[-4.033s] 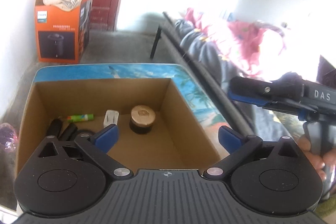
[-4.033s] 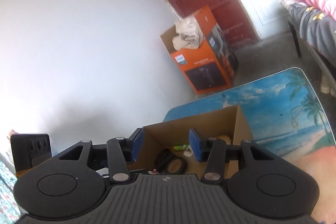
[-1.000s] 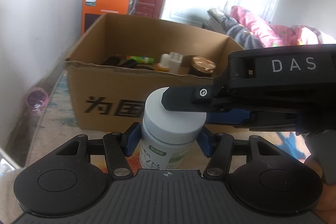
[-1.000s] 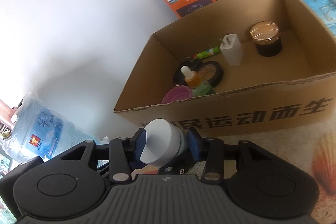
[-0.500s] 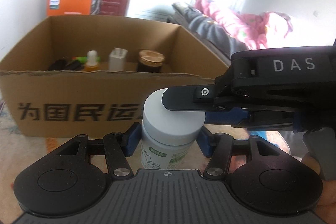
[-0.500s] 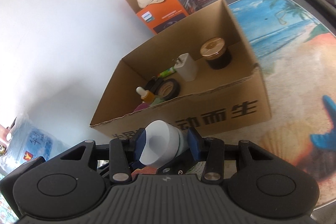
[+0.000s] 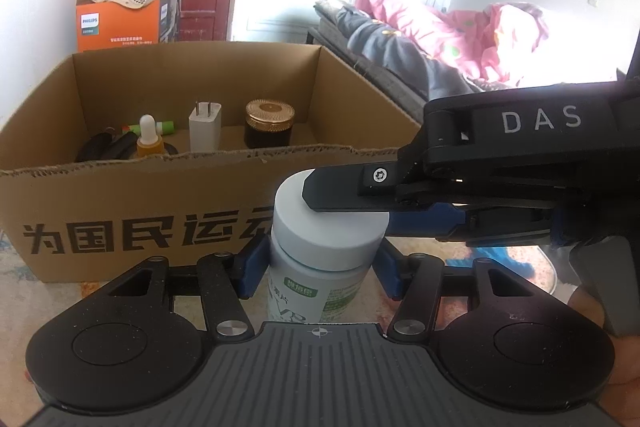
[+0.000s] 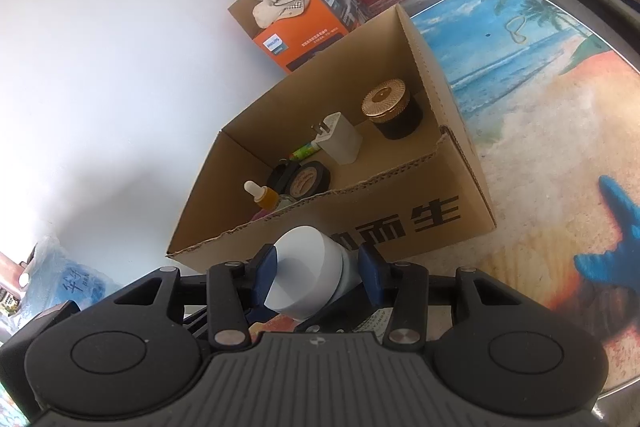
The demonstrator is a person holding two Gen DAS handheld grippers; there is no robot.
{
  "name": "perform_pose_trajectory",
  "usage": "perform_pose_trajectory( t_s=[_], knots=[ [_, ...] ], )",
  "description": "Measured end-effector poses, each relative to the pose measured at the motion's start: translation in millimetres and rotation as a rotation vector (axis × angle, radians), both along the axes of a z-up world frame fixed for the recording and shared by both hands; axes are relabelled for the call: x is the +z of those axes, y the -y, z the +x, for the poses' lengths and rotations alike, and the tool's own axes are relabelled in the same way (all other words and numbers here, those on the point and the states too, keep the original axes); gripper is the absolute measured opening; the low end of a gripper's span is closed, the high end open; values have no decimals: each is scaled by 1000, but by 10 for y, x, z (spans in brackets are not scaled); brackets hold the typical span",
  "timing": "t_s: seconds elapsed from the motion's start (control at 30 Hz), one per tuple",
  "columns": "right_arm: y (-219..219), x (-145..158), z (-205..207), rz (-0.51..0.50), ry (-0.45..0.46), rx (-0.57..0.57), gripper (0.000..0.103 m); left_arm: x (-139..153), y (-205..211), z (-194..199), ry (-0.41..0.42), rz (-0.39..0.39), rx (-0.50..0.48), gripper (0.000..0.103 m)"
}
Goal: Organize rigid objects
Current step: 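Lift the white bottle and carry it over the box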
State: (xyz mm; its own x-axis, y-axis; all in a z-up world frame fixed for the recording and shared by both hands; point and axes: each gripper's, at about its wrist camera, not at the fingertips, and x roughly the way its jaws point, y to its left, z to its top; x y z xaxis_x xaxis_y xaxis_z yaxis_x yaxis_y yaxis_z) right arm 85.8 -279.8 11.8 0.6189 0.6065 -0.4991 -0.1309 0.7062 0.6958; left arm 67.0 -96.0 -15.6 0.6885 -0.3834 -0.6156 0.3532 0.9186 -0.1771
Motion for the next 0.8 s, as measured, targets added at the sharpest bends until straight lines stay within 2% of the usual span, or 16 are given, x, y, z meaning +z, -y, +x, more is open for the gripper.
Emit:
perform_pose_trajectory(
  t_s=[0.13, 0.3, 0.5, 0.63, 0.77, 0.8],
  knots=[
    [13, 223, -106, 38, 58, 22, 48, 261, -47, -120, 51, 11, -12, 56],
    [-33, 668, -155, 49, 191, 46, 49, 682, -90, -213, 164, 28, -6, 55],
    [-81, 1114, 51, 16, 321, 70, 49, 1069, -85, -38, 265, 21, 8, 55],
    [-128, 1192, 306, 20, 332, 99, 49, 1100, 2, 215, 252, 8, -1, 53],
    [-171, 1057, 550, 33, 283, 107, 49, 907, 125, 406, 197, 13, -28, 52],
    [-155, 1009, 589, 38, 284, 102, 49, 852, 140, 447, 185, -7, -36, 53]
  ],
)
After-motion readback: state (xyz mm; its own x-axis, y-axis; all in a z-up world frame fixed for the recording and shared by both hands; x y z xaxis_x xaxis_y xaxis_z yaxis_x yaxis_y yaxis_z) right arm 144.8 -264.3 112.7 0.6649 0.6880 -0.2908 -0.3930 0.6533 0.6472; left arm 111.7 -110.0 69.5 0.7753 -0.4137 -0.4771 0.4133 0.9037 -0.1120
